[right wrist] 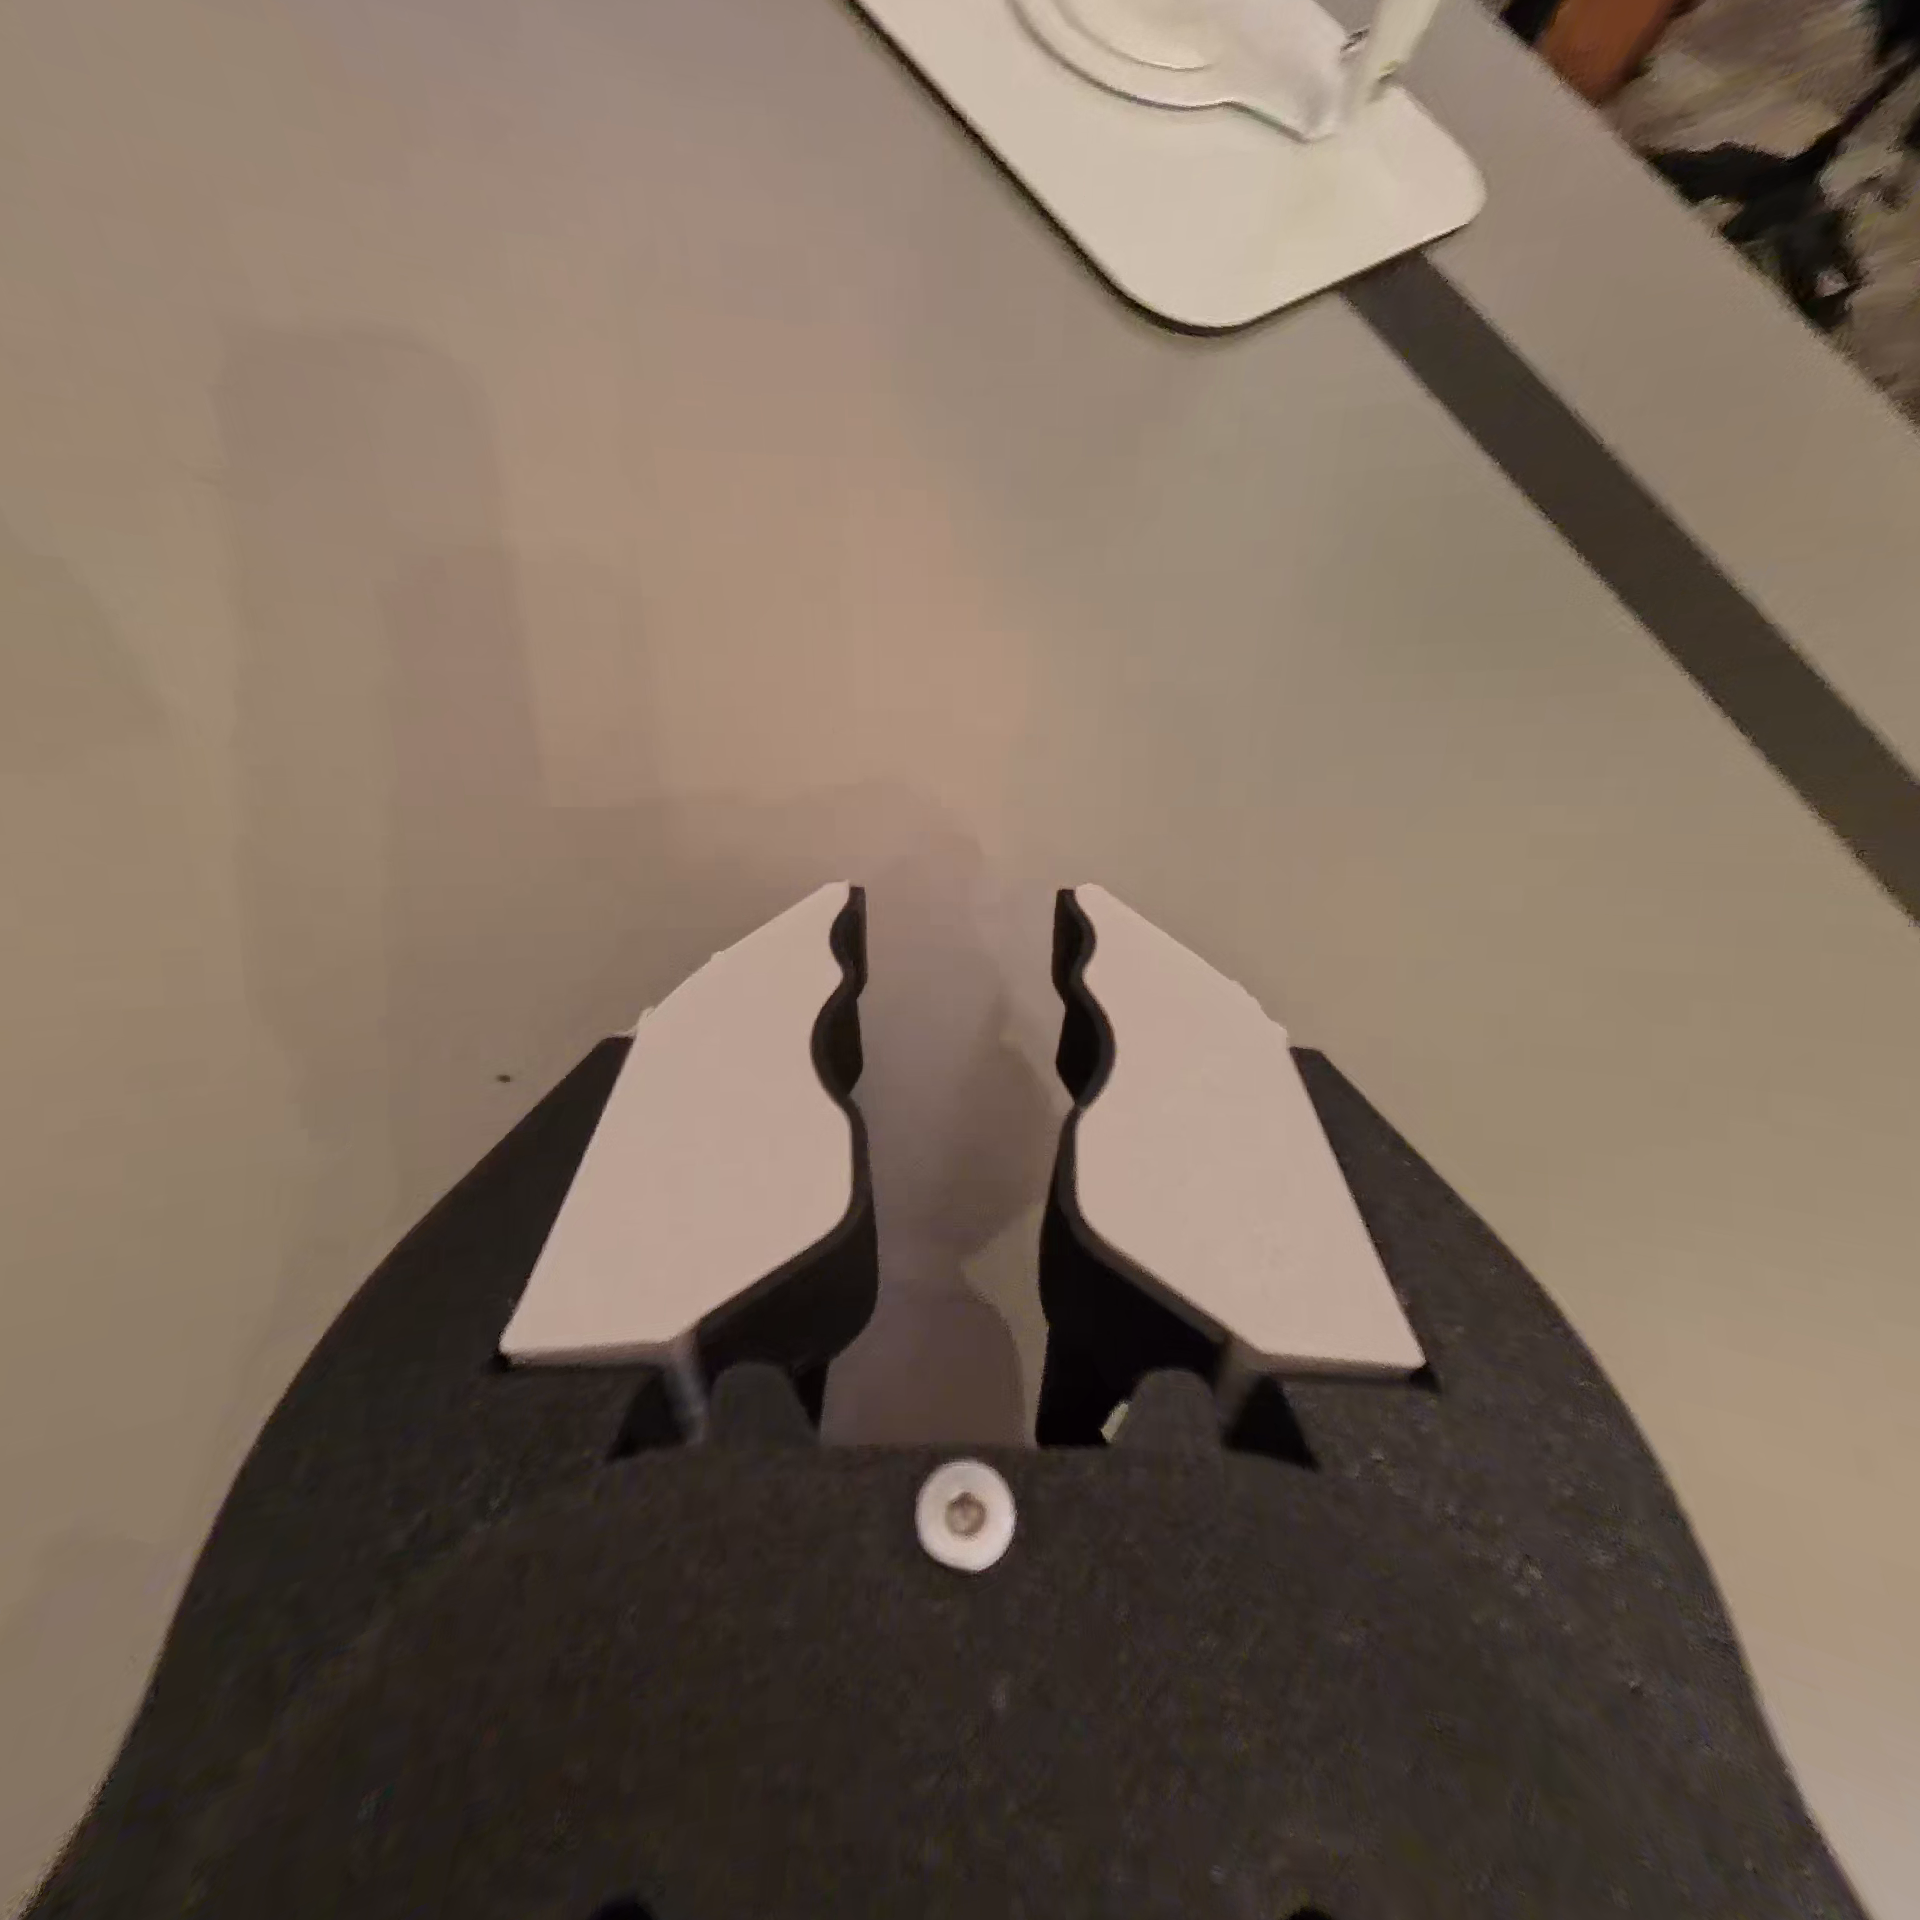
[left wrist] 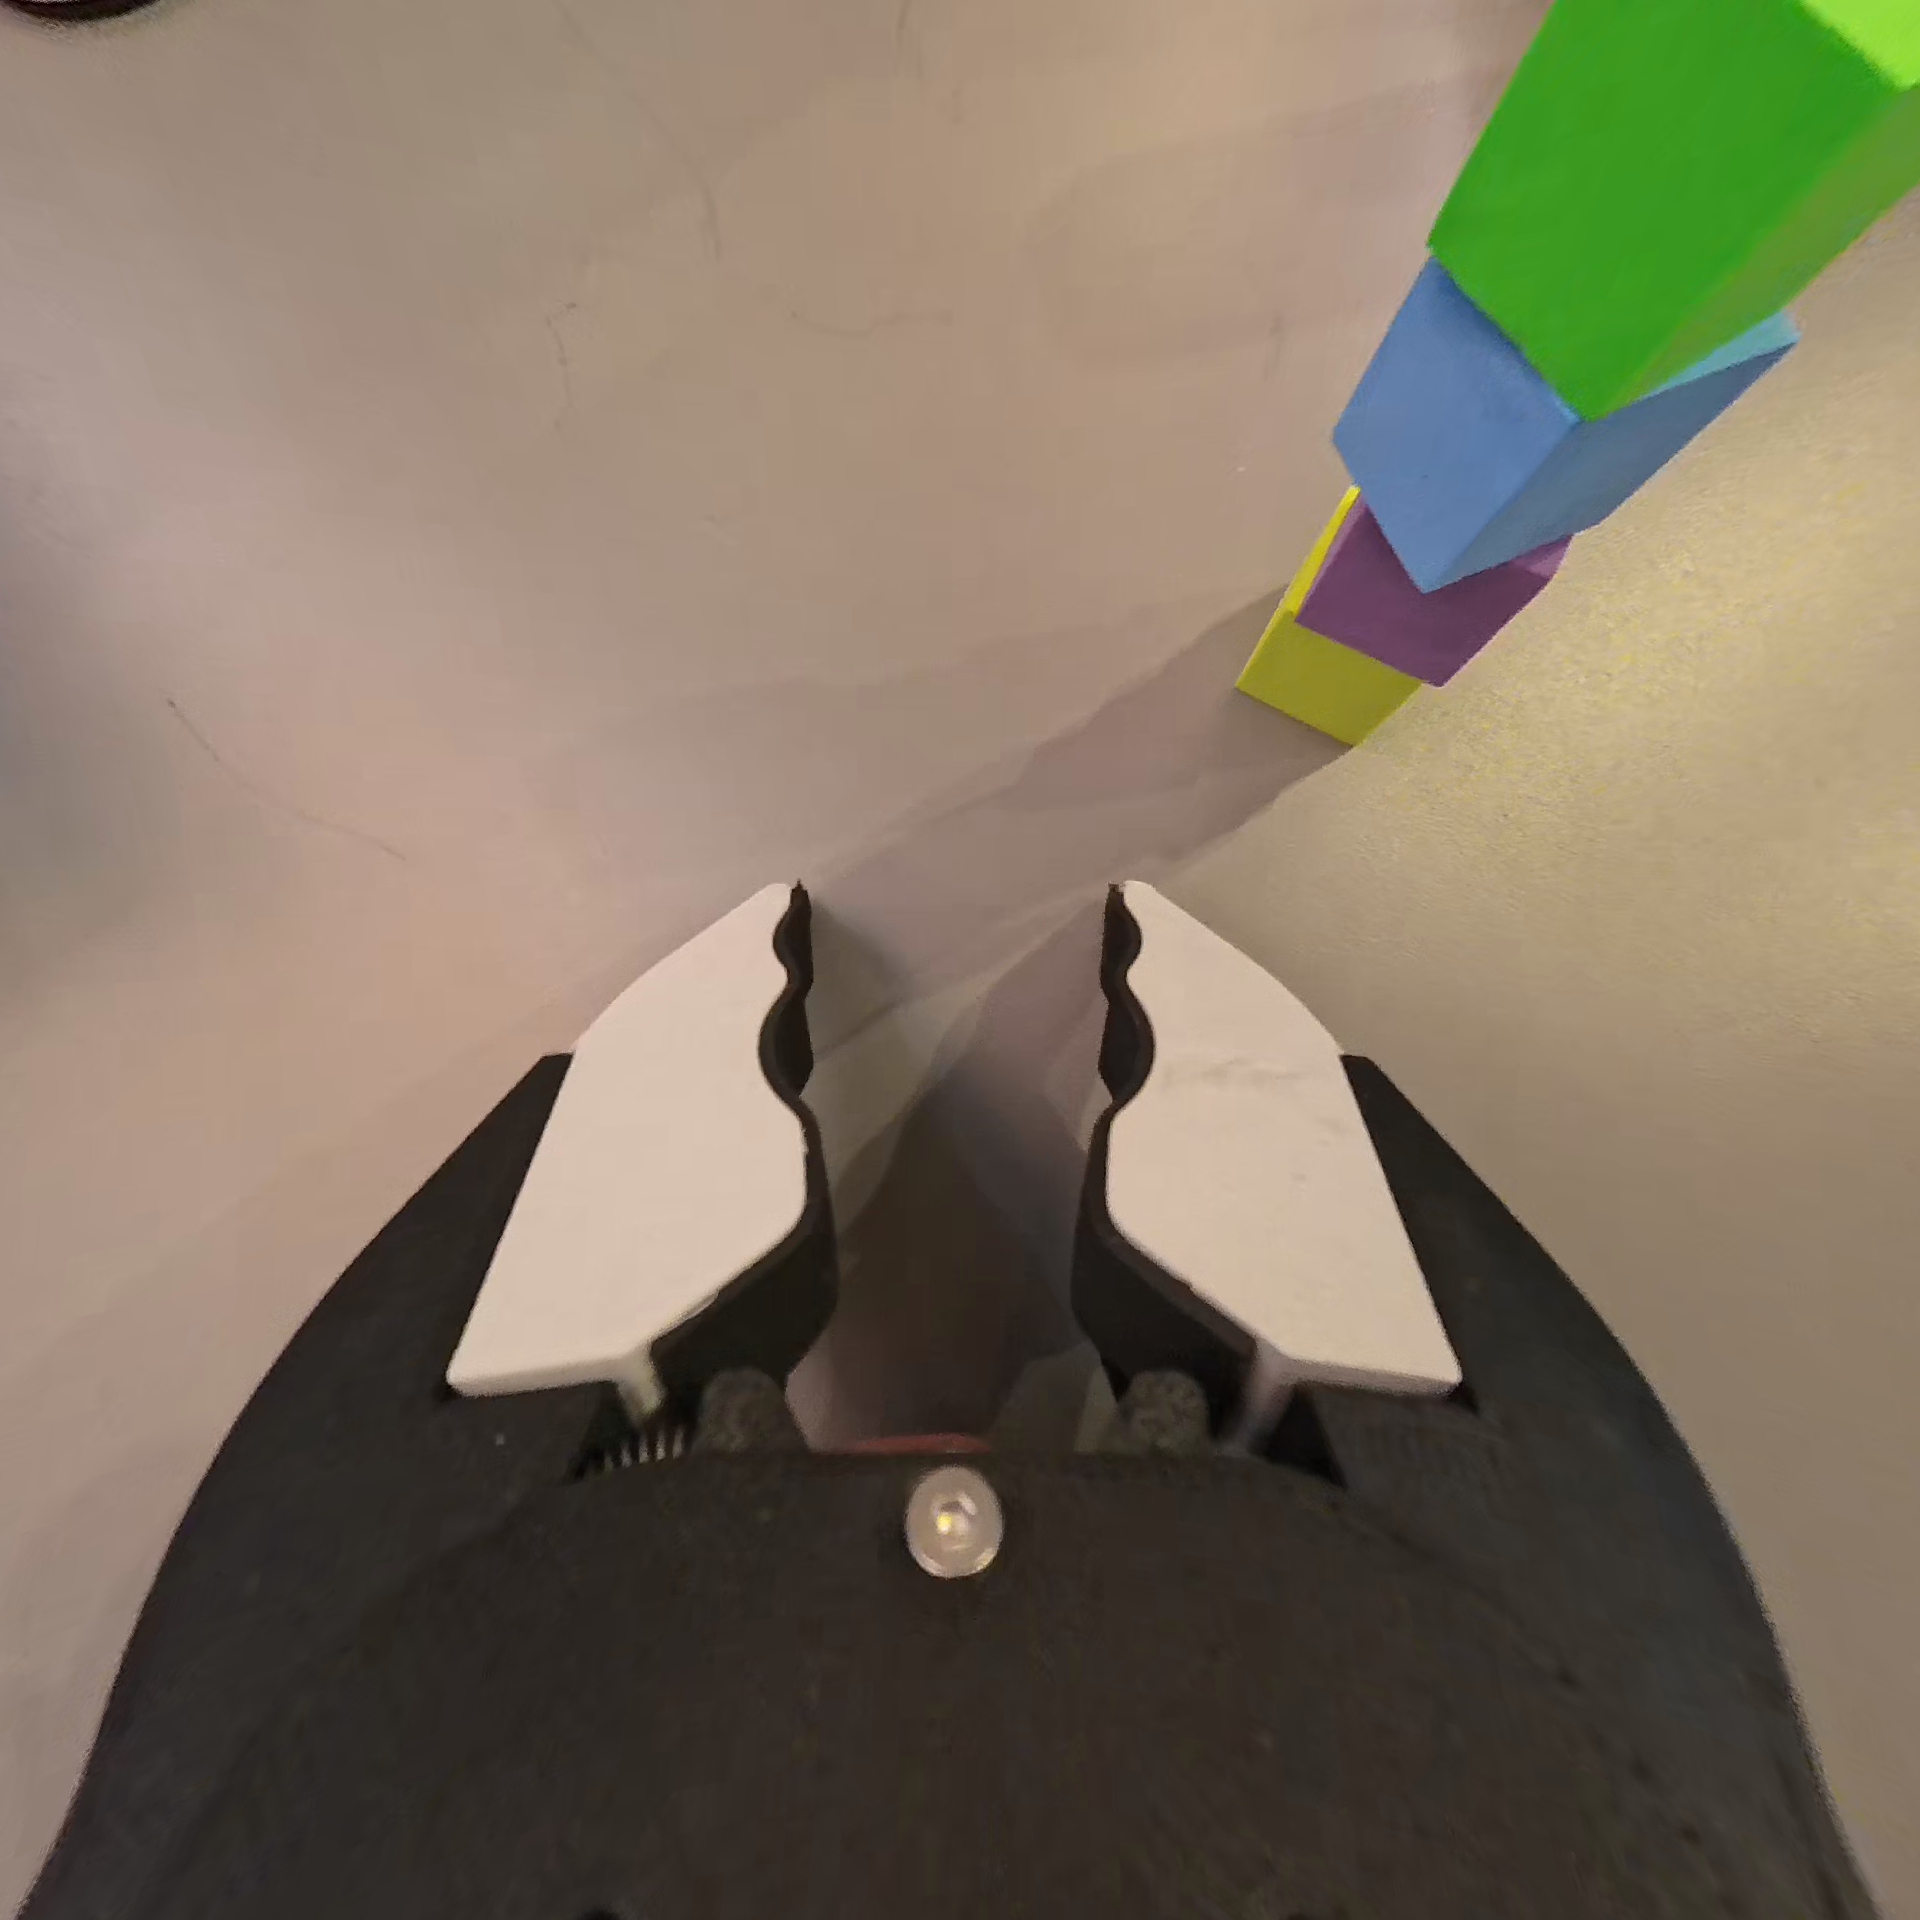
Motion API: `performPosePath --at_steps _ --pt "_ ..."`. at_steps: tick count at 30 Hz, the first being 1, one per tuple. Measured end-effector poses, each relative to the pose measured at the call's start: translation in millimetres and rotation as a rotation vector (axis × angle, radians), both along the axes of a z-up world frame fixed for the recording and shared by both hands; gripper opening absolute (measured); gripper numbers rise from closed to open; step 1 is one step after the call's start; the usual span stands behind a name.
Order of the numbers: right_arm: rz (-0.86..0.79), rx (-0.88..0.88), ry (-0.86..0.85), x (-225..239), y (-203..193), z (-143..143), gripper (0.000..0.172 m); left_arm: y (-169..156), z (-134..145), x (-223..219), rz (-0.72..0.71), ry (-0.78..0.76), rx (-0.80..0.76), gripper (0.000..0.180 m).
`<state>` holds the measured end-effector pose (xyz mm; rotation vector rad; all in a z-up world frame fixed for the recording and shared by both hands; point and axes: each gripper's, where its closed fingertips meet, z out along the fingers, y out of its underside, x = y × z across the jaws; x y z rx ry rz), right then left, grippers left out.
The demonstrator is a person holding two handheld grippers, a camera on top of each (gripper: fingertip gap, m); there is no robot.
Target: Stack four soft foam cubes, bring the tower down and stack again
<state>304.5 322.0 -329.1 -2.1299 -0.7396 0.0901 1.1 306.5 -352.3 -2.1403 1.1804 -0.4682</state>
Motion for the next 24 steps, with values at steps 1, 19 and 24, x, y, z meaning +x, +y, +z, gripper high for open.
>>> performPosePath --at_steps 1,19,24 --pt "-0.019 0.012 -0.018 7 1 1 0.032 0 0 0 0.001 0.000 0.000 0.053" --pt "-0.161 0.022 -0.027 56 3 -5 0.000 1 1 -1 0.012 0.006 0.021 0.011" --pt "-0.130 0.012 -0.057 49 3 -9 0.004 0 1 -1 0.007 0.016 0.037 0.002"
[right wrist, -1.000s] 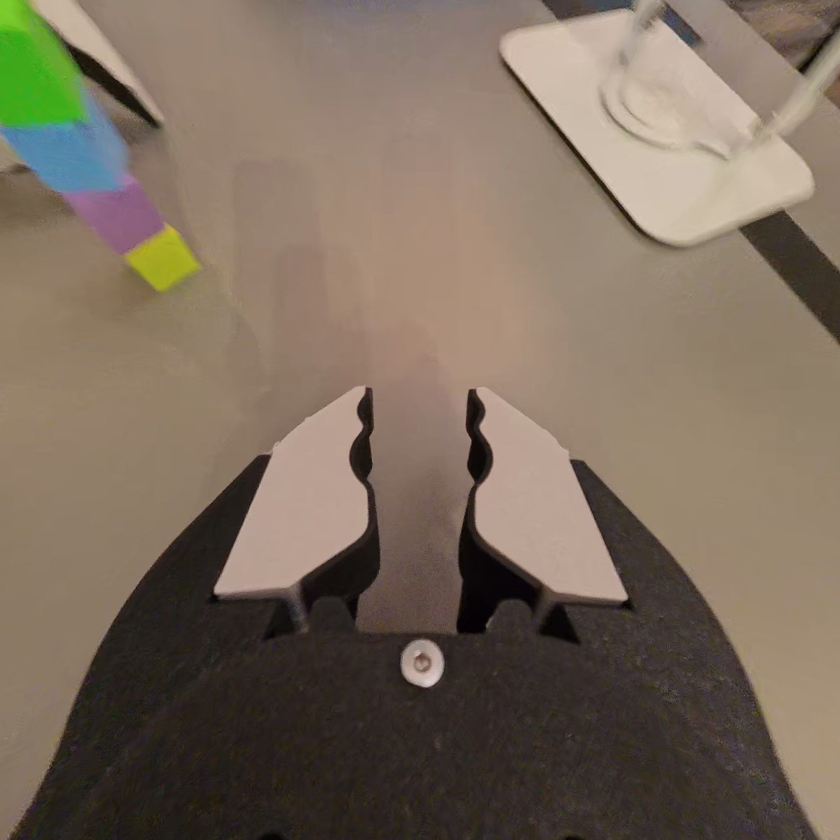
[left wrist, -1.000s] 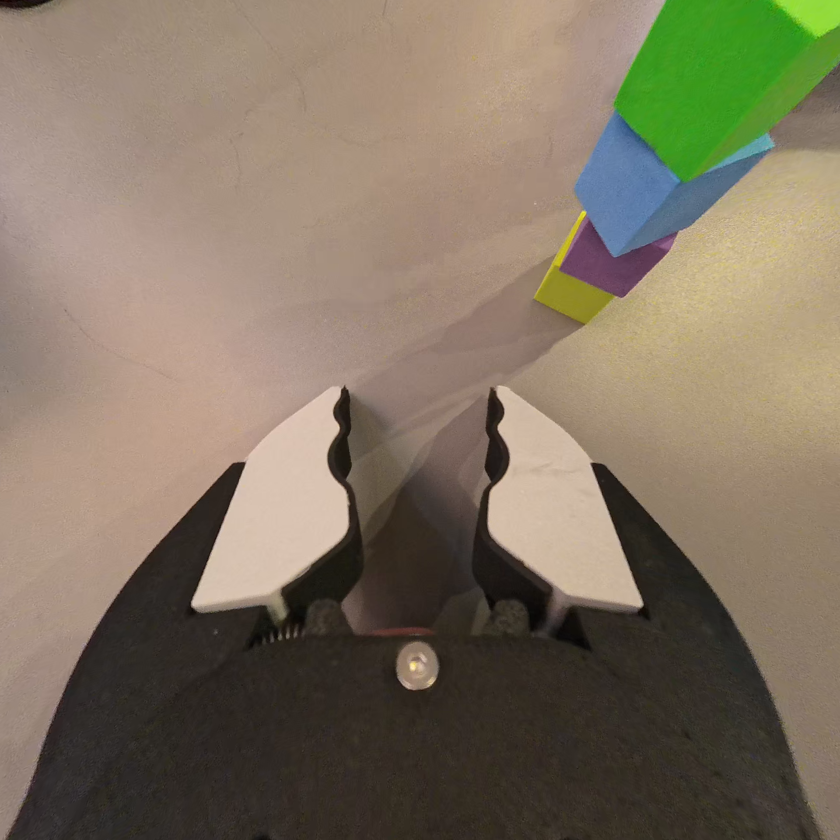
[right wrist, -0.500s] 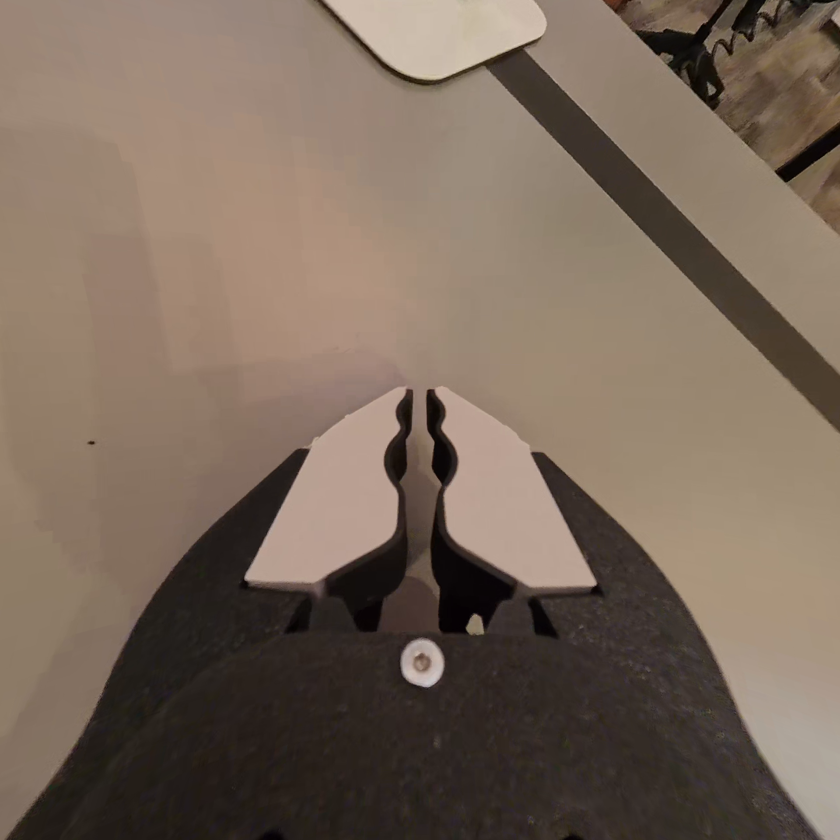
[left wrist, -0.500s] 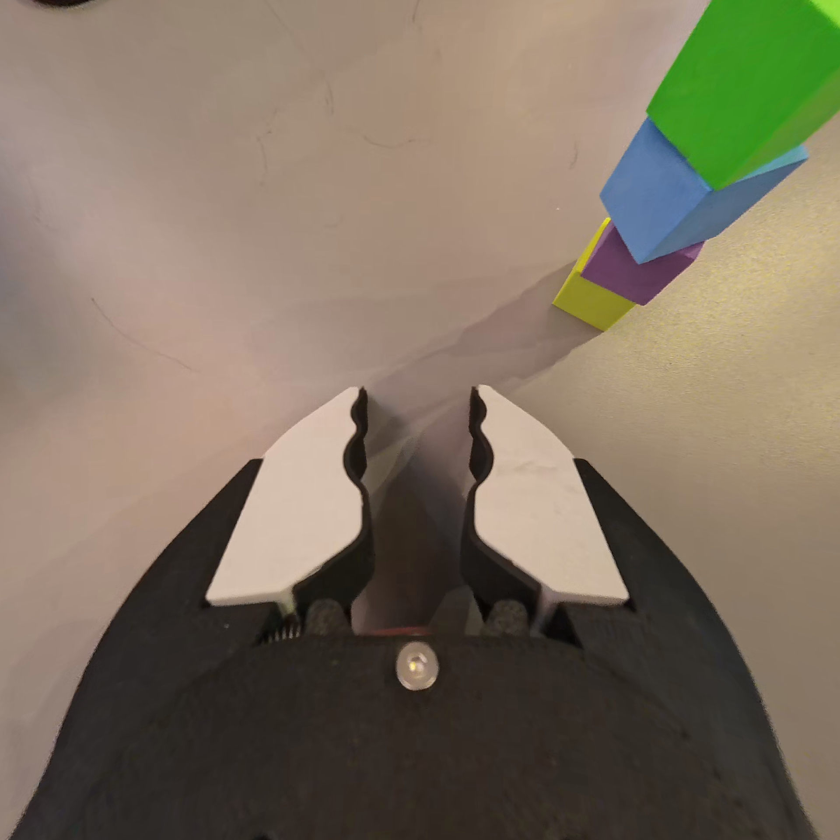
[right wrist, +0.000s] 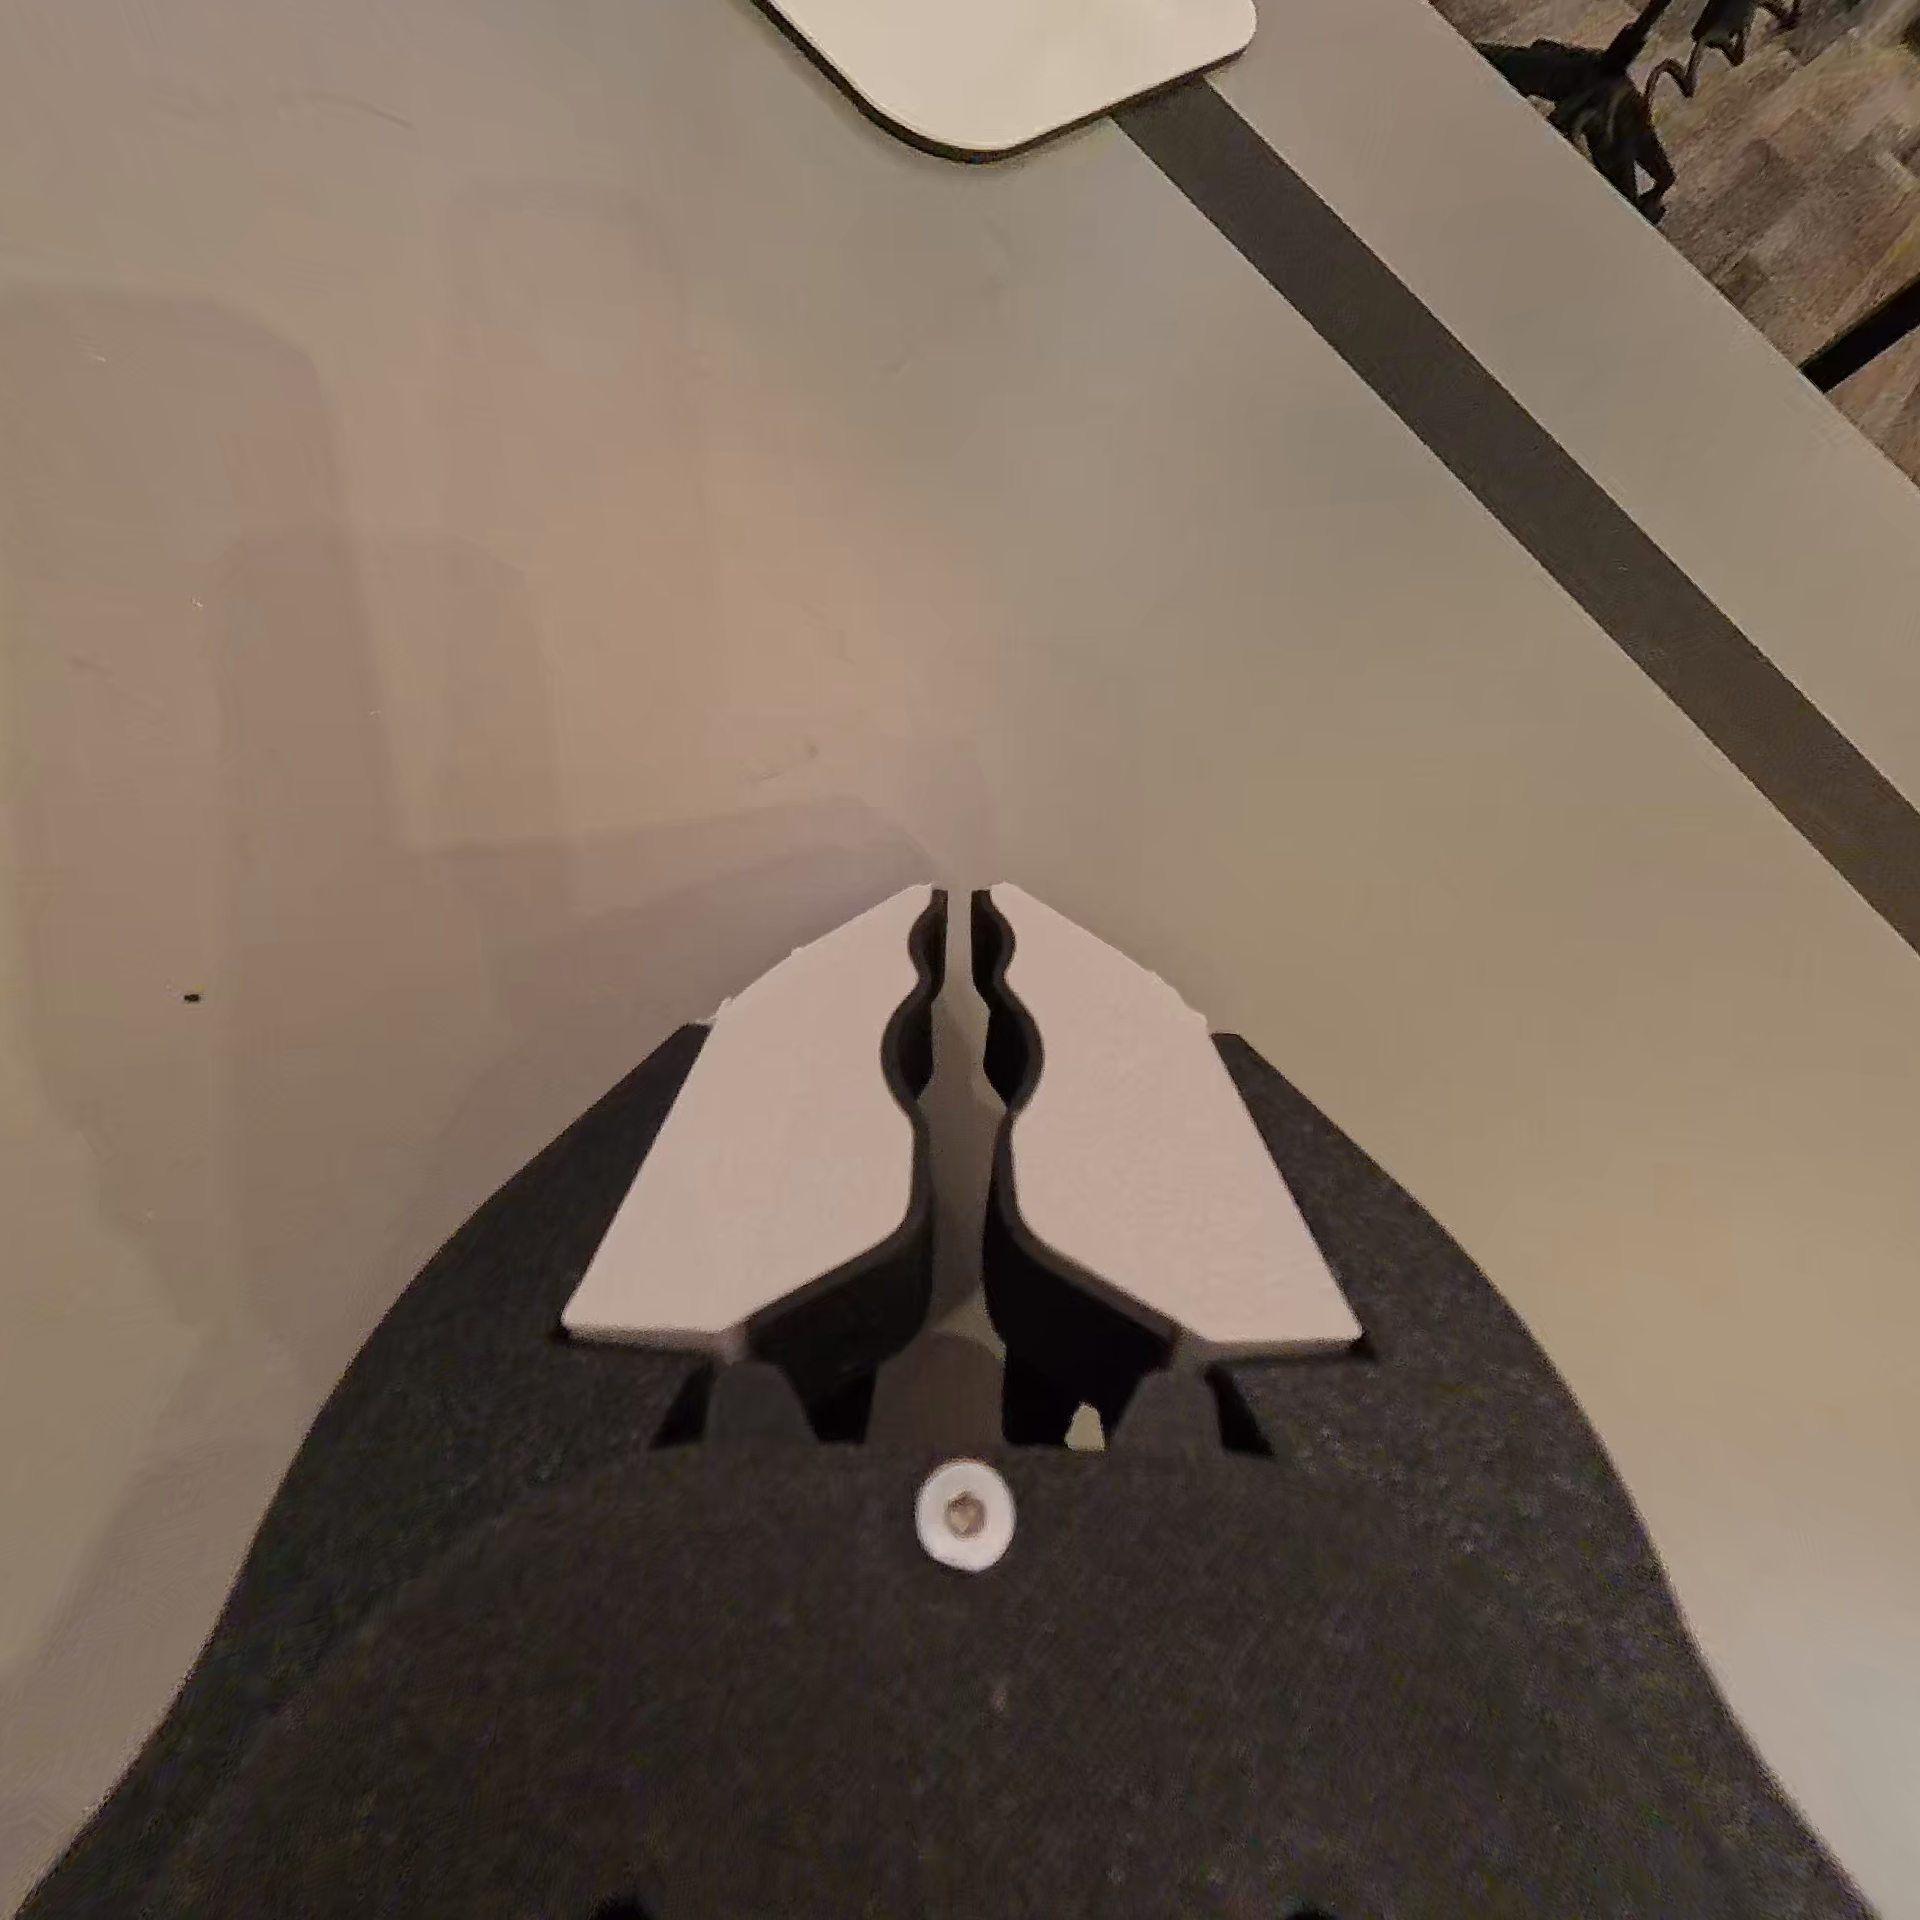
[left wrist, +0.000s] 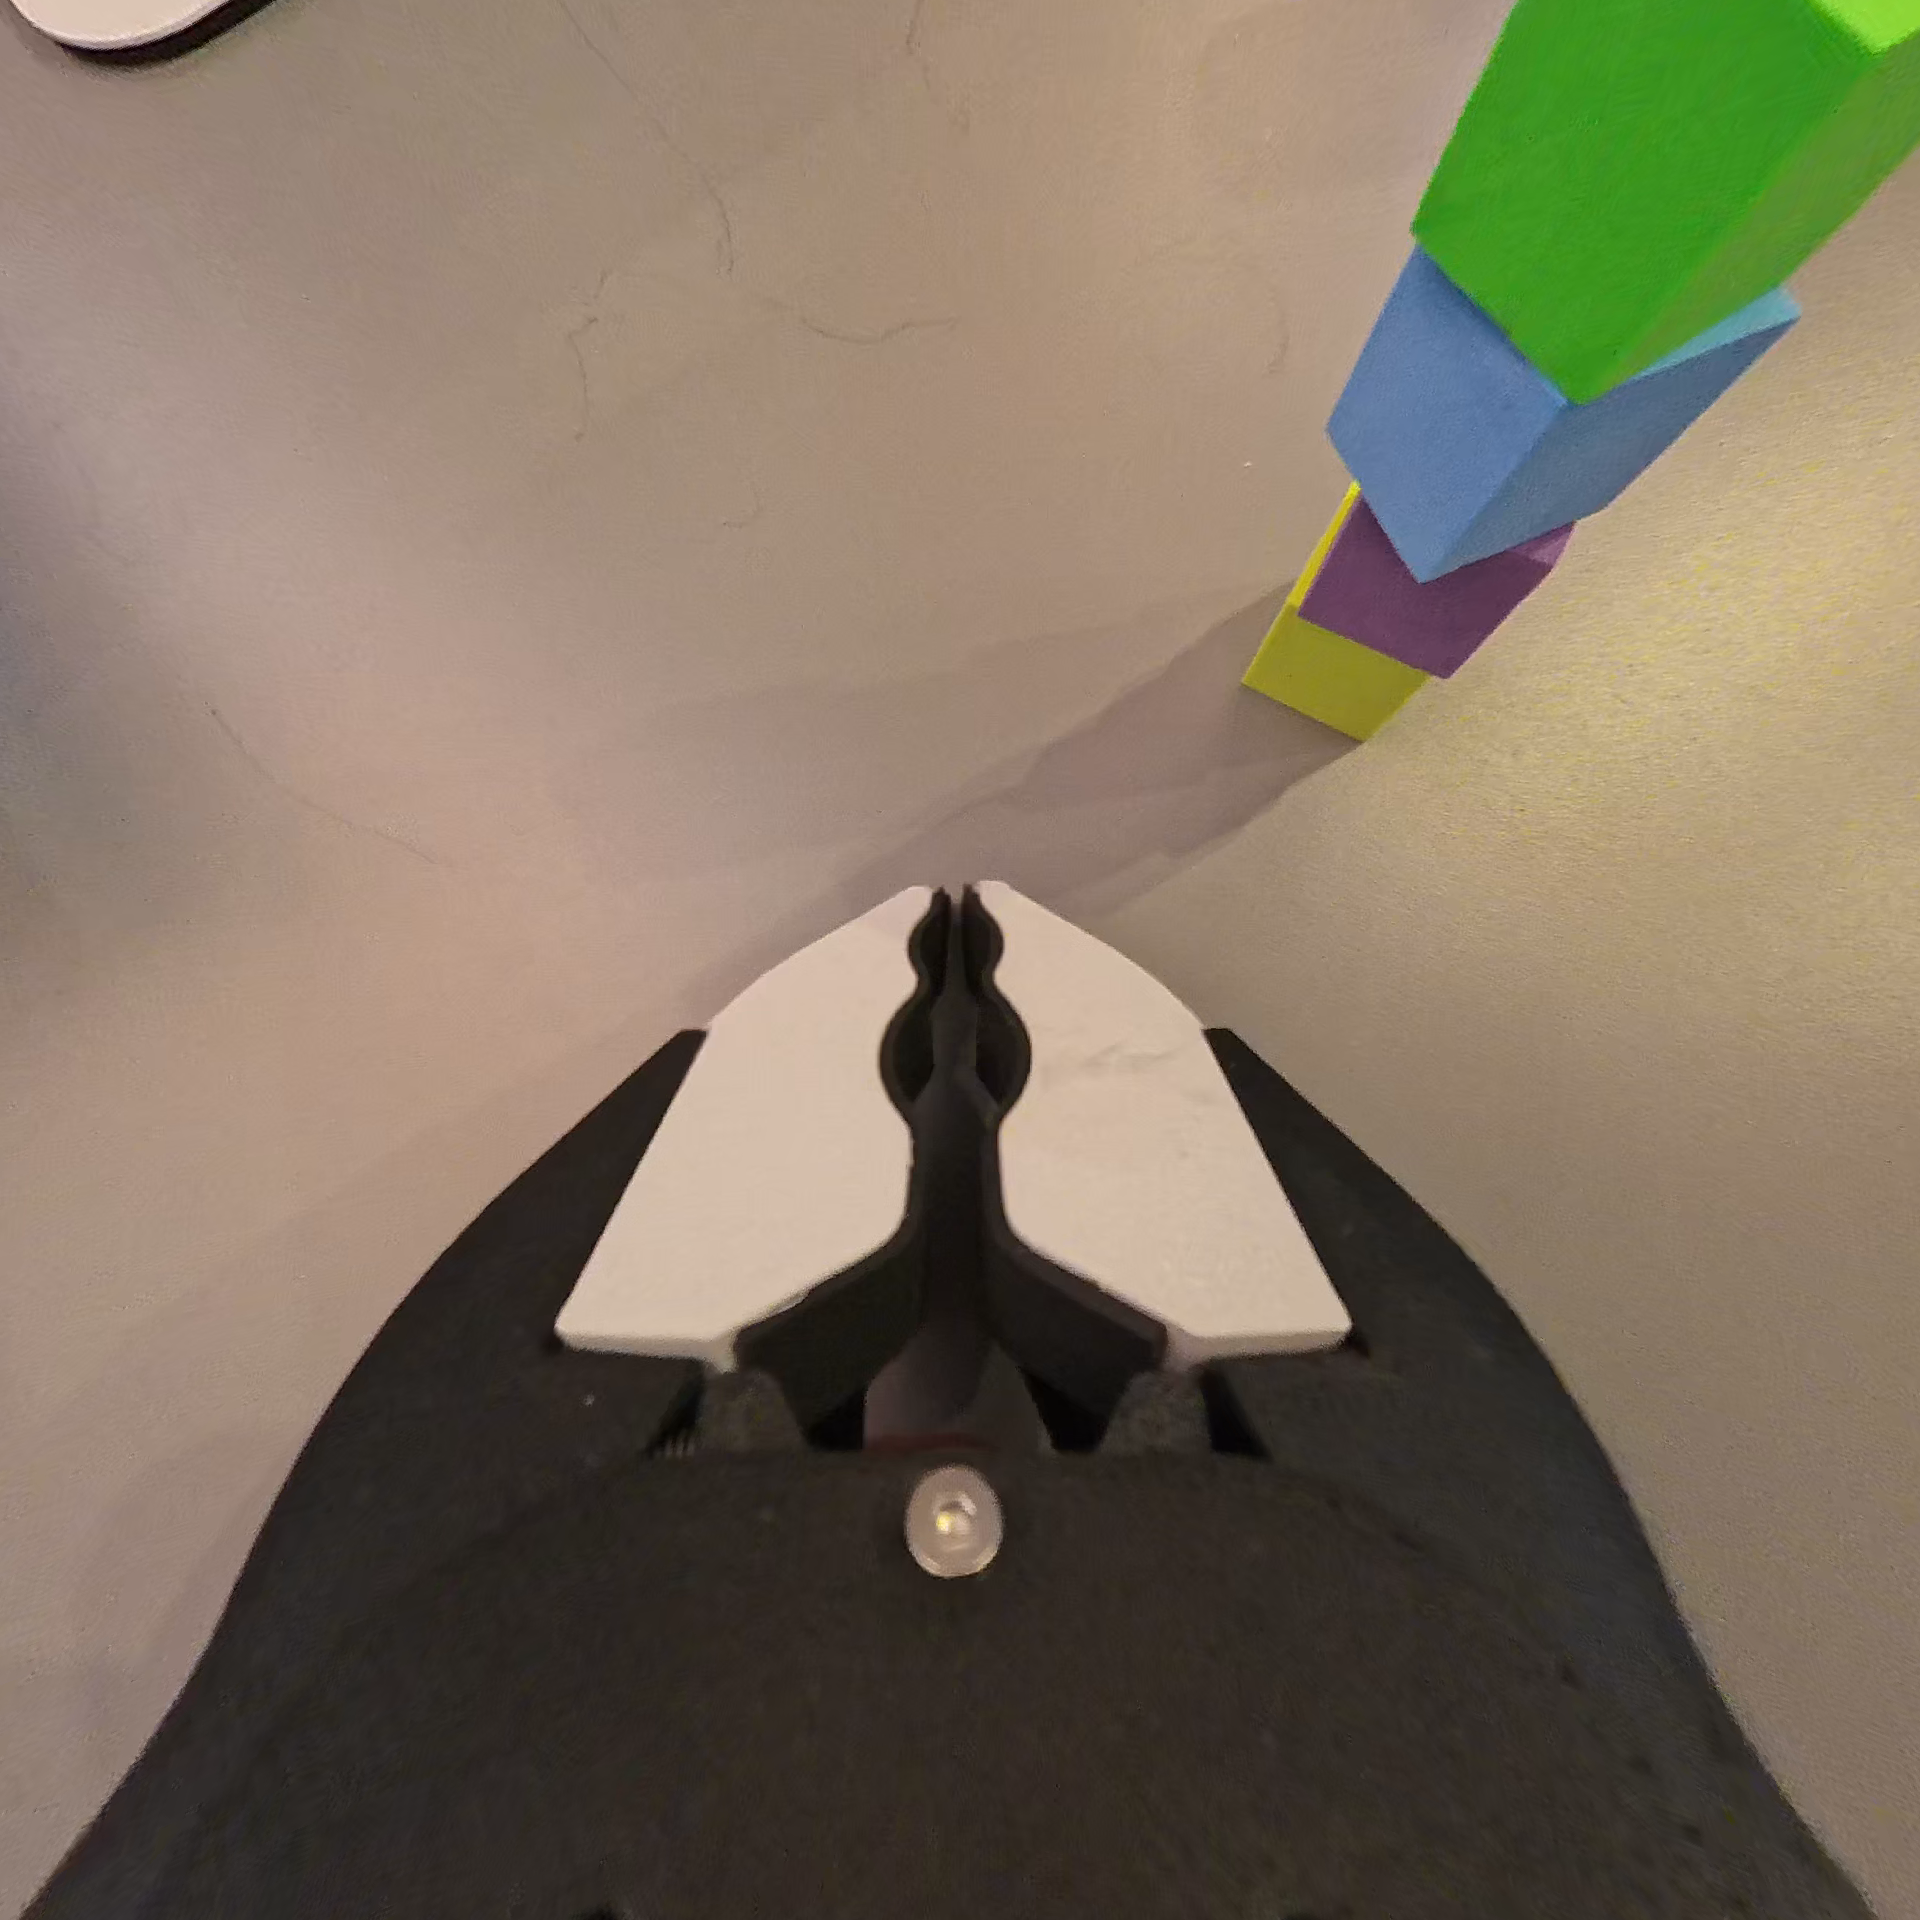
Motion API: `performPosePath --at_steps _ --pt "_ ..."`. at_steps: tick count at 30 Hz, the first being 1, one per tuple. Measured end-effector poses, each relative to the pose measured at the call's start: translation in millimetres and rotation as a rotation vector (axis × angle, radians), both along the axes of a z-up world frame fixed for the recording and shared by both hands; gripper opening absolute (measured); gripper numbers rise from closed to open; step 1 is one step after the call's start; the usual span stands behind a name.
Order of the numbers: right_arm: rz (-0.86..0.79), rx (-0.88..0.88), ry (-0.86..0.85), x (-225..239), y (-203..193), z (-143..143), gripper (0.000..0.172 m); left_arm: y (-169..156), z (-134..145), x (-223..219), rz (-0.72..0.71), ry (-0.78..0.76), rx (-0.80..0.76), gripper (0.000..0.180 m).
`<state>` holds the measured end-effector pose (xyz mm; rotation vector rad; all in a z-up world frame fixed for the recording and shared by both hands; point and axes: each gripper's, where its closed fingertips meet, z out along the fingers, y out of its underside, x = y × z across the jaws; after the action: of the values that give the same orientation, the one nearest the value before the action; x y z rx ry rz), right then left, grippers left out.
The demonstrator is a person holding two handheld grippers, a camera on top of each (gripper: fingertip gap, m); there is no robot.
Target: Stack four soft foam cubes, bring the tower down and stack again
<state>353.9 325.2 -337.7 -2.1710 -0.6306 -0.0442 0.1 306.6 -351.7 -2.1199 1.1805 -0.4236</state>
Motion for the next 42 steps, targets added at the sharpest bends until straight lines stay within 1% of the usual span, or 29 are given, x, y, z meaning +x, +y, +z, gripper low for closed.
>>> performPosePath --at_steps 3,25,30,31,33,38,42 --pt "0.009 -0.004 -0.009 -2 0 -1 0.005 0 0 0 0.001 0.005 0.011 0.000" --pt "0.025 -0.024 -0.022 -3 0 -4 0.007 1 1 -1 0.011 0.008 0.021 0.000" --pt "0.012 -0.026 -0.009 -1 0 -3 0.005 3 1 -2 0.022 0.017 0.041 0.000" --pt "0.011 -0.028 0.000 -1 0 -3 0.001 3 2 -2 0.027 0.020 0.046 0.000" --pt "0.001 -0.036 0.019 0 0 -3 0.000 4 2 -3 0.033 0.022 0.049 0.000" --pt "-0.026 -0.028 0.033 7 1 -1 0.000 7 10 -8 0.079 -0.037 0.058 0.000" --pt "-0.042 -0.018 0.050 12 1 2 0.000 10 16 -22 0.137 -0.092 0.059 0.000"
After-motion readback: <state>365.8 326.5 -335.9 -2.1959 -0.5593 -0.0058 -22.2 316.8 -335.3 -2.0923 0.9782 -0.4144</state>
